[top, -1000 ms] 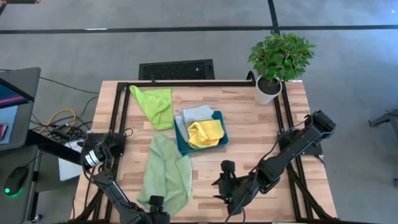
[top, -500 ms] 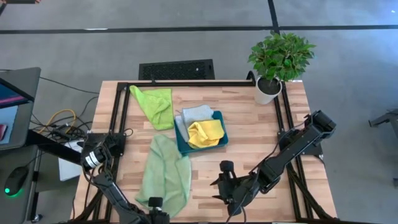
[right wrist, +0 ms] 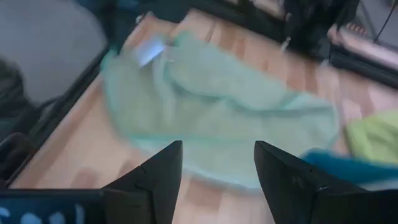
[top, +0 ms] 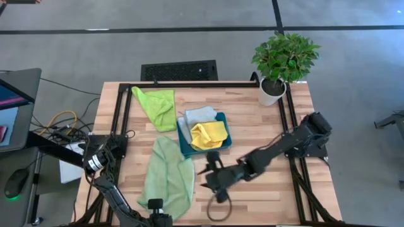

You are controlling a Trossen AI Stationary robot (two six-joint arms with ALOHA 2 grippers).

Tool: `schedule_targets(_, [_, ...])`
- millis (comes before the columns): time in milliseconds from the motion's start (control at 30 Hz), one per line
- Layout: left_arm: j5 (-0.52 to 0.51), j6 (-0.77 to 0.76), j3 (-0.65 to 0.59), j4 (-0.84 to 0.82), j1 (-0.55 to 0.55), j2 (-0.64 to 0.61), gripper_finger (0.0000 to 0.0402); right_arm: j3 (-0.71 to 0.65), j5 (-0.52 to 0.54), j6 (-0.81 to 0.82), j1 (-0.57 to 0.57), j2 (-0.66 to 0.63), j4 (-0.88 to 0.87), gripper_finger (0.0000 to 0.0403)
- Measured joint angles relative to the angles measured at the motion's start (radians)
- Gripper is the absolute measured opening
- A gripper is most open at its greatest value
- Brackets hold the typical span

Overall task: Fold microfiber towels
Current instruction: Fold the light green microfiber towel

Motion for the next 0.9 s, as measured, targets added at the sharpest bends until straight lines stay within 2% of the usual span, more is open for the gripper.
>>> schedule_targets(200, [-0.003, -0.05, 0.04, -0.054, 0.0, -0.002, 0.0001, 0.006, -0.182, -0.175, -0.073, 0.121, 0.165, 0.0224])
schedule_targets(333, [0.021, -0.1, 0.044, -0.061, 0.0, -0.002, 0.0, 0.037, -0.194, -0.241, -0.1, 0.206, 0.236, 0.0224])
schedule_targets(700, [0.065, -0.292, 0.044, -0.084, 0.005, -0.003, 0.0, 0.198, -0.194, -0.277, -0.213, 0.433, 0.279, 0.0224])
schedule_targets(900, [0.065, -0.32, 0.044, -0.083, 0.005, -0.004, 0.0, 0.276, -0.29, -0.126, -0.272, 0.464, 0.151, 0.0224])
